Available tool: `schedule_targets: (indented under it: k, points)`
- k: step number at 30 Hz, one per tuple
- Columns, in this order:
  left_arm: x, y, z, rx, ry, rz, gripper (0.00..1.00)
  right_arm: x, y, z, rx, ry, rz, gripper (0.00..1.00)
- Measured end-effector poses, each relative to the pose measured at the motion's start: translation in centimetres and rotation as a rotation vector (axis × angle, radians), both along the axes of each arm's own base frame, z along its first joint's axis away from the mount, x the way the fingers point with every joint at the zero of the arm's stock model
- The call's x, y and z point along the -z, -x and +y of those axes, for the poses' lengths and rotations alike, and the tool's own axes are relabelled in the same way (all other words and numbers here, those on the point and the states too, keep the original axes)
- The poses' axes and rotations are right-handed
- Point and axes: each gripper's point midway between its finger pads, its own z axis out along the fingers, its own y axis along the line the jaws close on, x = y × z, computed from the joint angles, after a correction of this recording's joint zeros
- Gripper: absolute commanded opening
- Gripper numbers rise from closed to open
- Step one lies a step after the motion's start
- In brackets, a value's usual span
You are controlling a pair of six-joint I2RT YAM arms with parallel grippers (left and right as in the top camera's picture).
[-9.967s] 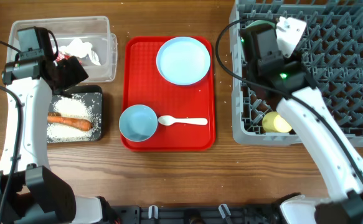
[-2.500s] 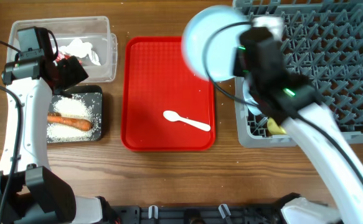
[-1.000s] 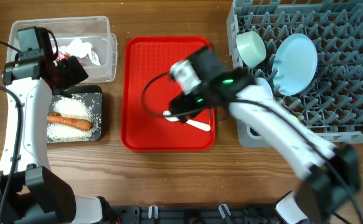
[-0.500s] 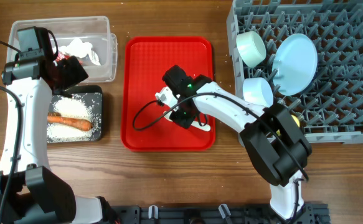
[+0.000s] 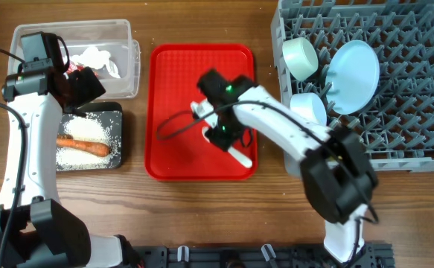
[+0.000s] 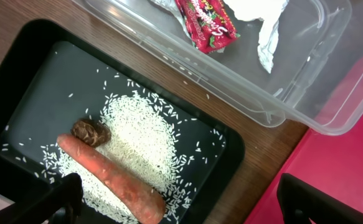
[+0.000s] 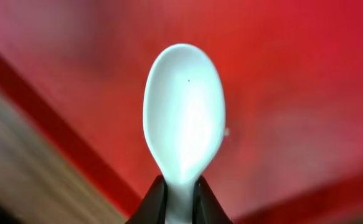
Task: Sort waste into correct bins and load items into the dishwasher rack
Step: 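Place the white spoon into the dish rack with the right gripper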
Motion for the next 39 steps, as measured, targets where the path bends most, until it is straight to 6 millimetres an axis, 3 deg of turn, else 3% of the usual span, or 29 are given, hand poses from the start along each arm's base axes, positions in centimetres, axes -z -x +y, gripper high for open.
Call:
schedule_targets:
  k: [1, 2, 3, 5, 6, 7, 8, 9, 11, 13, 18, 19, 23, 26, 27, 28, 29, 36, 39]
  points:
    - [0.0, 0.0, 0.0, 0.000, 0.000, 0.000, 1.00, -6.9, -2.0, 0.3, 0.054, -0.107, -0.125, 0.04]
    - [0.0, 0.0, 0.0, 0.000, 0.000, 0.000, 1.00, -10.8, -2.8, 0.1, 0.079, -0.170, -0.204, 0.04]
    - [0.0, 0.0, 0.0, 0.000, 0.000, 0.000, 1.00, -13.3, -3.4, -0.7, 0.118, -0.201, -0.262, 0.04]
    - [0.0, 0.0, 0.0, 0.000, 0.000, 0.000, 1.00, -21.0, -4.6, -6.6, 0.311, -0.247, -0.454, 0.05]
    - [0.0, 0.0, 0.0, 0.000, 0.000, 0.000, 1.00, -23.1, -5.1, -10.0, 0.410, -0.239, -0.517, 0.04]
    - [0.0, 0.0, 0.0, 0.000, 0.000, -0.001, 1.00, -25.1, -5.3, -14.9, 0.551, -0.209, -0.585, 0.04]
    - [0.0, 0.0, 0.0, 0.000, 0.000, -0.001, 1.00, -26.2, -5.2, -19.7, 0.696, -0.166, -0.624, 0.04]
    - [0.0, 0.0, 0.0, 0.000, 0.000, -0.001, 1.00, -26.4, -4.9, -23.0, 0.803, -0.130, -0.633, 0.04]
    - [0.0, 0.0, 0.0, 0.000, 0.000, 0.000, 1.00, -25.6, -4.1, -29.1, 1.041, -0.063, -0.600, 0.04]
    - [0.0, 0.0, 0.0, 0.000, 0.000, 0.000, 1.00, -24.3, -3.3, -33.7, 1.261, -0.025, -0.562, 0.05]
    - [0.0, 0.0, 0.0, 0.000, 0.000, 0.000, 1.00, -17.6, -1.7, -39.9, 1.605, 0.030, -0.449, 0.04]
    - [0.0, 0.0, 0.0, 0.000, -0.001, -0.001, 1.00, -15.4, -1.1, -40.9, 1.689, 0.040, -0.408, 0.04]
    - [0.0, 0.0, 0.0, 0.000, 0.000, 0.000, 1.00, -8.8, 1.2, -42.2, 2.009, 0.033, -0.277, 0.04]
    - [0.0, 0.0, 0.0, 0.000, 0.000, 0.000, 1.00, -5.9, 2.8, -42.0, 2.159, 0.042, -0.196, 0.04]
    - [0.0, 0.0, 0.0, 0.000, -0.001, -0.001, 1.00, -5.4, 3.2, -41.8, 2.192, 0.045, -0.177, 0.57]
    - [0.0, 0.0, 0.0, 0.000, -0.001, -0.001, 1.00, -5.1, 3.5, -41.7, 2.245, 0.044, -0.161, 0.89]
    - [0.0, 0.0, 0.0, -0.001, -0.002, 0.000, 1.00, -5.1, 3.4, -41.9, 2.268, 0.041, -0.165, 0.97]
    - [0.0, 0.0, 0.0, -0.001, -0.002, 0.000, 1.00, -5.4, 2.5, -42.4, 2.304, 0.001, -0.208, 1.00]
    - [0.0, 0.0, 0.0, -0.001, -0.002, 0.000, 1.00, -5.9, 0.7, -41.3, 2.136, -0.099, -0.201, 1.00]
